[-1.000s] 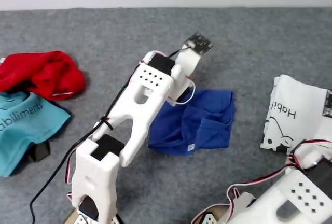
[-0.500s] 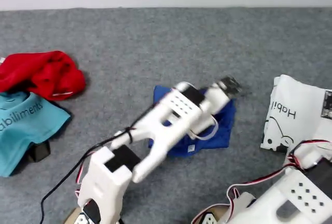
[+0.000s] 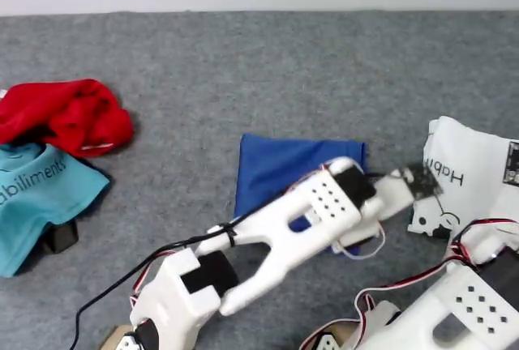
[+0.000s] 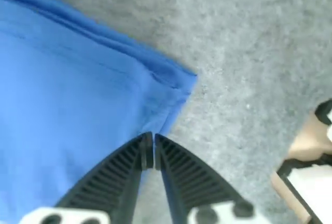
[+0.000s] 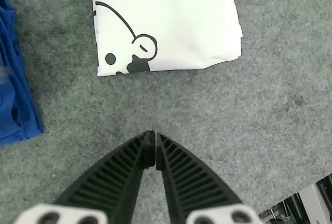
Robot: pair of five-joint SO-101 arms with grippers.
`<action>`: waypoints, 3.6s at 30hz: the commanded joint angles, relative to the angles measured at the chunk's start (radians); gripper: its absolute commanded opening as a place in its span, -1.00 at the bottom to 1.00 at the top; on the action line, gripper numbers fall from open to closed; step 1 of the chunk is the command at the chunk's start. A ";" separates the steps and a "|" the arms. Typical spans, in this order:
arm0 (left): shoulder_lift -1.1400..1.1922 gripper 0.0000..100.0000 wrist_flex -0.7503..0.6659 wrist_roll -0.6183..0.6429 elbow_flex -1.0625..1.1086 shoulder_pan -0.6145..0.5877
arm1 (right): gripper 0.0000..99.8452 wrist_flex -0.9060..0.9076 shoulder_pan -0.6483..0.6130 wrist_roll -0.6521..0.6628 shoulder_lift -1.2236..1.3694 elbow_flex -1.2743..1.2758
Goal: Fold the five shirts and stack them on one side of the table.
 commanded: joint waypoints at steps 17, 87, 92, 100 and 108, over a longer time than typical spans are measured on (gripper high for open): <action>0.207 -0.97 -0.061 -0.018 -0.125 -0.057 | -0.97 -0.004 0.008 0.035 -0.019 -0.044; -0.931 -0.97 0.132 -0.103 0.372 -1.208 | -0.98 -0.659 -0.805 -0.157 1.043 -0.358; -0.931 -0.97 0.132 -0.101 0.400 -1.208 | -0.91 -0.467 -0.802 -0.206 0.989 -0.473; -0.931 -0.97 0.132 -0.103 0.401 -1.208 | -0.37 -0.277 -0.806 -0.477 1.001 -0.526; -0.937 -0.97 0.132 -0.103 0.401 -1.208 | -0.38 -0.343 -0.817 -0.574 1.213 -0.532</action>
